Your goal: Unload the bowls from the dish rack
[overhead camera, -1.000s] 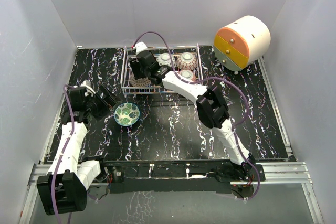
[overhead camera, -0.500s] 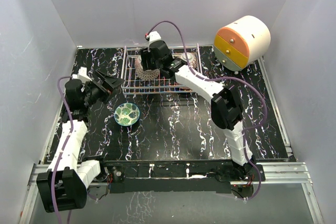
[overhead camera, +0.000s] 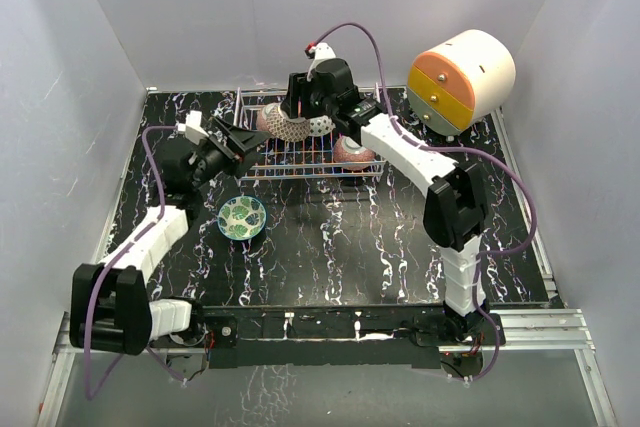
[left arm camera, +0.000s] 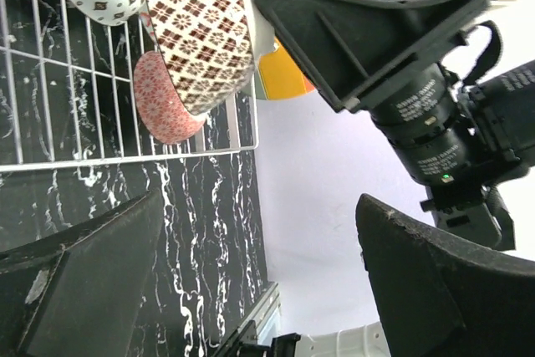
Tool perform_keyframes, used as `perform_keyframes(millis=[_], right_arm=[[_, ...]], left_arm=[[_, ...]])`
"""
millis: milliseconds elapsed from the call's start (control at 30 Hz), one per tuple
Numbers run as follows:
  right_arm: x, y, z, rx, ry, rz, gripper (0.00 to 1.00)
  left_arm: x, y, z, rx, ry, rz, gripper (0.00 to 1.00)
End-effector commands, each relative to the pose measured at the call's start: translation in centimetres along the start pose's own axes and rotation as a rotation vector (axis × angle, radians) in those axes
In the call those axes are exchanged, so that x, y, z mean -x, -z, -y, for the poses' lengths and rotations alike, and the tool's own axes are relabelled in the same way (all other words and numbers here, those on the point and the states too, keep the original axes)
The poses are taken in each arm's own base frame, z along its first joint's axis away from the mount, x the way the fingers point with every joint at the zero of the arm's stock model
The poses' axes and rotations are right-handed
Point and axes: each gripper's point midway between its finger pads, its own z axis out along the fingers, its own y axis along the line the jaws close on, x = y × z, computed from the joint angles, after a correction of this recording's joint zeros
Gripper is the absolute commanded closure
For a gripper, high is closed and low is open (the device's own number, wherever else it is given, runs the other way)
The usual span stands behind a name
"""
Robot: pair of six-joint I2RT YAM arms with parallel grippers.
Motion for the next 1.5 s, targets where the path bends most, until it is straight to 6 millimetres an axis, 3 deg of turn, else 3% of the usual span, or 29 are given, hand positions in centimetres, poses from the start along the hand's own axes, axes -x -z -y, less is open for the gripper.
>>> perform_keyframes(millis=[0, 433, 933, 1033, 1167, 1367, 1467], right_arm=[[7.8, 4.5, -4.3, 0.152, -0.021, 0.196, 0.73], [8.2, 6.4, -5.3, 0.269, -0.099, 0.186, 0.73], [6.6, 5.9, -5.9, 0.387, -0.177, 0.126, 0.73], [6.8, 5.8, -6.3, 0.417, -0.19, 0.123, 0.73], [6.5, 5.6, -6.6, 0.441, -0.201, 0.109, 0.73], [5.9, 5.2, -6.4, 0.448, -0.219, 0.095, 0.73], [5.8, 5.3, -6.3, 0.449, -0.225, 0.096, 0.73]], left_arm=[[1.4, -1.7, 3.2, -0.119, -0.033, 0.089, 0.03], [3.1, -5.1, 4.1, -0.245, -0.012, 0.106, 0.03], [2.3, -4.7, 8.6, -0.529, 0.035, 0.041, 0.03], [2.2, -4.8, 8.4, -0.547, 0.063, 0.033, 0.05], [2.1, -4.9, 8.5, -0.558, 0.078, 0.026, 0.18], [2.2, -4.9, 8.8, -0.559, 0.092, 0.026, 0.61], [2.2, -4.8, 8.8, -0.557, 0.091, 0.028, 0.75]])
